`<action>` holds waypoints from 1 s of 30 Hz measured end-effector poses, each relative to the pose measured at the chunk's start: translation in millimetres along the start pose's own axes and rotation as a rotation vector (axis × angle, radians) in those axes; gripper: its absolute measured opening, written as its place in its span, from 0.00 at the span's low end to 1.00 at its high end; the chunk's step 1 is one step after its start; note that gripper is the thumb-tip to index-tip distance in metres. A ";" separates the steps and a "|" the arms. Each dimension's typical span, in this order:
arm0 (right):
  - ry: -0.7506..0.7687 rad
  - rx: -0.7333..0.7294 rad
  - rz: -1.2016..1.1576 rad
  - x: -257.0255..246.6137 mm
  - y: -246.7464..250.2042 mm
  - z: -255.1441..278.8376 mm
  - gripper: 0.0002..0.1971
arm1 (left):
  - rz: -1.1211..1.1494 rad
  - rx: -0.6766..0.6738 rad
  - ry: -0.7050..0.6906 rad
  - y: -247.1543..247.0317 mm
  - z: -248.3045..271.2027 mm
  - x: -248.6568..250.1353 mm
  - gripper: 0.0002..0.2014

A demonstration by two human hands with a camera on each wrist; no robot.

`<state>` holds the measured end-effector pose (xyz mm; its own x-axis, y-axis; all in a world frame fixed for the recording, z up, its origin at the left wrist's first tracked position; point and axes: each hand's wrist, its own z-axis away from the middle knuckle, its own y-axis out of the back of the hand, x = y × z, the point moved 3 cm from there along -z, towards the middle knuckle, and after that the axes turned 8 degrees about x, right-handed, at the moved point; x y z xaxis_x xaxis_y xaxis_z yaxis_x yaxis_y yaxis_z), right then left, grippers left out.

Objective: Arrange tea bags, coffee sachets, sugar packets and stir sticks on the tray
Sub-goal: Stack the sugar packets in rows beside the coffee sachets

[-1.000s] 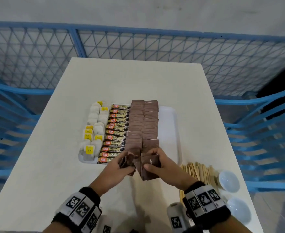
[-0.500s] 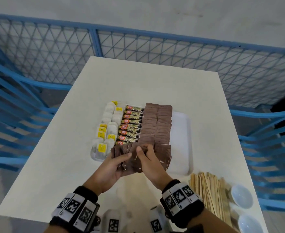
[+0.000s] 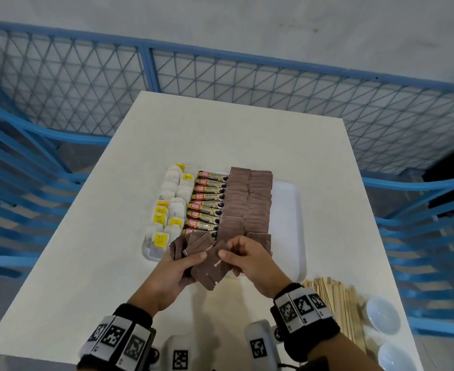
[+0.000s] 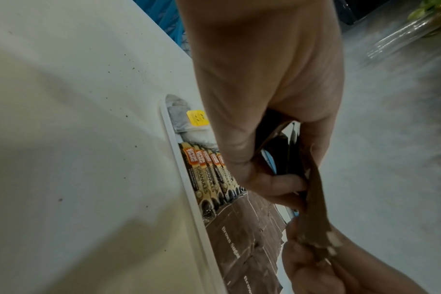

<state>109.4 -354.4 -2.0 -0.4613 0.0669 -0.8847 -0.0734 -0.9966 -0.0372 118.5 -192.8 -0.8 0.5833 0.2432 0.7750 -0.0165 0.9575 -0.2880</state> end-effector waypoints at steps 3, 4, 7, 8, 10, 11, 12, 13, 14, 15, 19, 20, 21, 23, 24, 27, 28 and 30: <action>-0.052 -0.012 -0.089 2.2 5.4 -0.2 0.06 | 0.018 0.018 -0.002 3.4 -2.1 0.6 0.17; -0.065 0.000 -0.142 2.0 7.7 -0.1 0.06 | 0.019 0.025 -0.006 4.4 -3.0 1.5 0.17; -0.096 0.075 -0.298 3.0 18.3 -3.6 0.05 | 0.037 0.057 -0.025 10.4 -4.7 6.2 0.16; -0.102 0.104 -0.317 3.9 22.6 -5.6 0.07 | 0.046 0.071 -0.033 14.4 -5.7 7.7 0.16; -0.101 0.145 -0.273 7.7 28.1 -9.1 0.08 | 0.066 0.098 -0.051 22.0 -6.3 11.3 0.16; -0.080 0.157 -0.185 10.7 29.4 -10.5 0.08 | 0.077 0.107 -0.061 25.3 -5.9 13.2 0.16; -0.040 0.173 -0.039 14.3 30.2 -12.1 0.08 | 0.087 0.113 -0.071 28.2 -6.0 14.4 0.16; 0.017 0.188 0.130 17.4 29.8 -13.5 0.09 | 0.097 0.118 -0.079 30.5 -5.6 15.6 0.17; 0.074 0.188 0.278 19.9 27.8 -13.8 0.10 | 0.106 0.123 -0.085 32.4 -5.3 15.9 0.17; 0.122 0.181 0.388 22.1 25.0 -13.8 0.11 | 0.115 0.127 -0.090 33.6 -4.7 16.3 0.16; 0.250 0.181 0.611 28.7 15.8 -14.9 0.17 | 0.112 0.125 -0.097 33.9 -2.7 15.3 0.15; 0.277 0.196 0.648 30.2 15.0 -16.1 0.17 | 0.111 0.125 -0.095 33.9 -2.3 14.5 0.16; 0.302 0.218 0.683 32.4 14.6 -17.9 0.16 | 0.116 0.126 -0.091 33.6 -1.9 13.7 0.16; 0.348 0.265 0.754 35.1 14.7 -21.1 0.12 | 0.126 0.129 -0.085 33.4 -1.4 12.1 0.17; 0.365 0.284 0.789 35.6 15.5 -21.9 0.11 | 0.126 0.131 -0.081 33.3 -1.4 11.4 0.17; 0.417 0.333 0.903 33.9 16.0 -21.0 0.13 | 0.107 0.133 -0.073 31.4 -1.8 9.9 0.16; 0.438 0.348 0.920 32.5 15.3 -20.5 0.14 | 0.094 0.131 -0.070 30.2 -2.4 9.2 0.16; 0.480 0.364 0.878 25.3 11.2 -17.8 0.12 | 0.072 0.127 -0.060 27.0 -3.2 8.3 0.15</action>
<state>112.6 -364.8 -33.0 -0.0896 -0.7735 -0.6274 -0.1811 -0.6068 0.7739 125.5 -165.4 -3.9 0.5275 0.3171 0.7882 -0.1614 0.9482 -0.2735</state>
